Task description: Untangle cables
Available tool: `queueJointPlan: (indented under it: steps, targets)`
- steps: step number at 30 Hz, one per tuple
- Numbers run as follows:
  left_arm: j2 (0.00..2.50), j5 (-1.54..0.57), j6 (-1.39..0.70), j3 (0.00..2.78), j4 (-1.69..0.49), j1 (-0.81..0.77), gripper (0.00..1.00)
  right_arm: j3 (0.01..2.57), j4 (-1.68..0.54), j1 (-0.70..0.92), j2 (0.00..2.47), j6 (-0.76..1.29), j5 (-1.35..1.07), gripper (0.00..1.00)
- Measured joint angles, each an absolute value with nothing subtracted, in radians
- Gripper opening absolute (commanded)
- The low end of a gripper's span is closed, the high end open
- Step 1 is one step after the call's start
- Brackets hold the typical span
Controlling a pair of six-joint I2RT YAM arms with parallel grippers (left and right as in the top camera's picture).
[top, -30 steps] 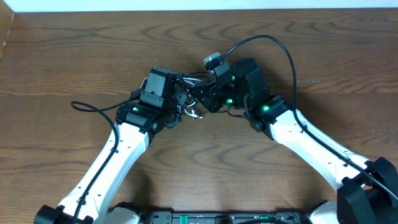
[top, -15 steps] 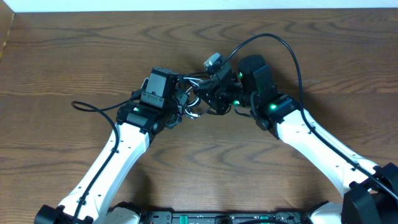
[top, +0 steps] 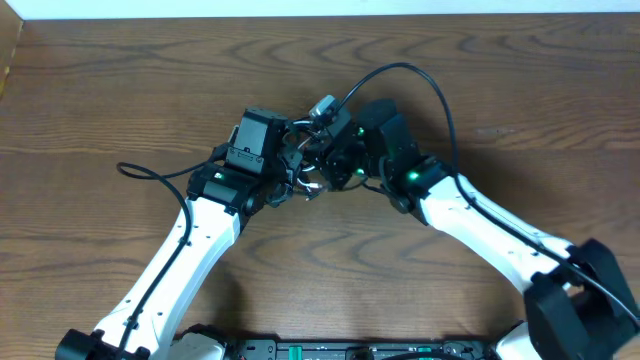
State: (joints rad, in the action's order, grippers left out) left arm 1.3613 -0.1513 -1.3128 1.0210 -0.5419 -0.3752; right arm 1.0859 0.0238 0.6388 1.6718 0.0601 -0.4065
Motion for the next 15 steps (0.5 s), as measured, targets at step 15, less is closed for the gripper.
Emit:
queueJointPlan:
  steps: [15]
  targets:
    - [1.361, -0.251, -1.312, 1.022, -0.526, -0.392, 0.07, 1.086, -0.102, 0.523, 1.622, 0.309, -0.331, 0.01]
